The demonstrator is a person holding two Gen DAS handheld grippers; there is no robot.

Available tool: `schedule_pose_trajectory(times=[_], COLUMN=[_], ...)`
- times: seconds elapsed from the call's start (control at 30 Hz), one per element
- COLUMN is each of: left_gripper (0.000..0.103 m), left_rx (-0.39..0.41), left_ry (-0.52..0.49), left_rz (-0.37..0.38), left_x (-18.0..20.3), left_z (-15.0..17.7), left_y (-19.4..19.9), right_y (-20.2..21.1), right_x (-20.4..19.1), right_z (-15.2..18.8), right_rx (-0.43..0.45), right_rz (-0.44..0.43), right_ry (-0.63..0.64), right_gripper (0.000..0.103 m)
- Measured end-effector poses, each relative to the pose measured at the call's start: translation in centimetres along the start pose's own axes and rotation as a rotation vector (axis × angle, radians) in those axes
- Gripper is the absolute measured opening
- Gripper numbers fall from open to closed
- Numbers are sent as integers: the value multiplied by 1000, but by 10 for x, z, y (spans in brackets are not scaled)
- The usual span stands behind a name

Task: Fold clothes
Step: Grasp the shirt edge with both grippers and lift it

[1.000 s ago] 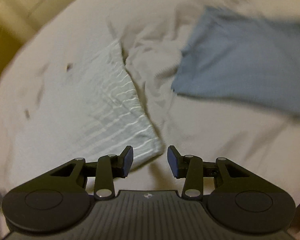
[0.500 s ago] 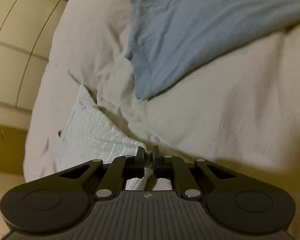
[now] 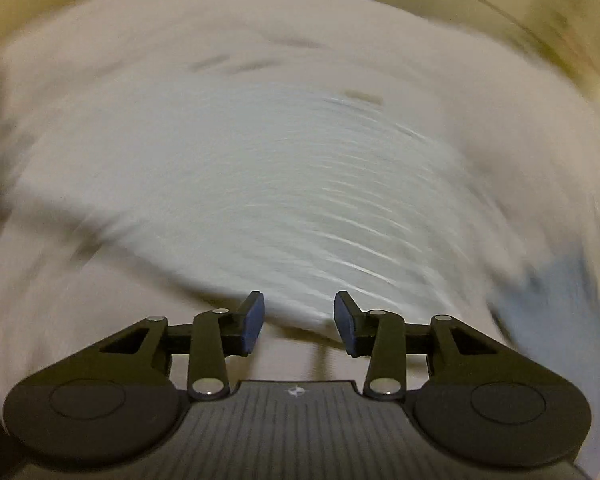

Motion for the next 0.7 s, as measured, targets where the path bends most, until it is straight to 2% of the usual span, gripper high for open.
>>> schedule_pose_trajectory(times=[0.07,0.1,0.13,0.17,0.23,0.3,0.37,0.47,0.5,0.53,0.67,0.7], left_gripper=[52,33,5,3,2,2,2,11,18,24,23,22], left_rx=[9,13,5,-10,-24,-8,5,6,4,2,-36,-53], left_ry=[-50,-75,-70,-37,39,36,24,-1,-9,-16,-48,-48], left_rz=[-33,-50,-78,-104,-104,-103,-105,-125,-133,-141,-157,-159], left_x=[1,2,-3,-12,-27,-30,-29,-25,-25,-24,-21,-21], left_z=[1,2,4,9,19,23,23,21,20,19,17,18], left_y=[-7,-10,-13,-16,-18,-16,-14,-16,-19,-22,-31,-34], right_y=[-3,-5,-8,-11,-18,-23,-27,-31,-35,-38,-61,-67], right_x=[-48,-72,-84,-85,-82,-63,-53,-50,-47,-44,-12,-3], right_z=[-8,-12,-15,-15,-17,-17,-11,2,7,13,21,22], right_rx=[-4,-6,-6,-5,-8,-28,-44,-41,-41,-41,-78,-88], right_rz=[20,30,48,73,128,173,197,229,237,245,323,344], right_ry=[278,417,502,539,584,568,605,724,749,774,800,804], right_gripper=[49,49,43,36,7,8,8,27,30,31,29,23])
Point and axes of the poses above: each gripper's, at about its wrist camera, not at the fingertips, and y roughly against the way its jaws point, x to its right, z to its underside, the point moved 8 cm from there along -y, roughly the way its jaws point, and after that the axes turned 5 degrees about -x, right-handed, at the moved point
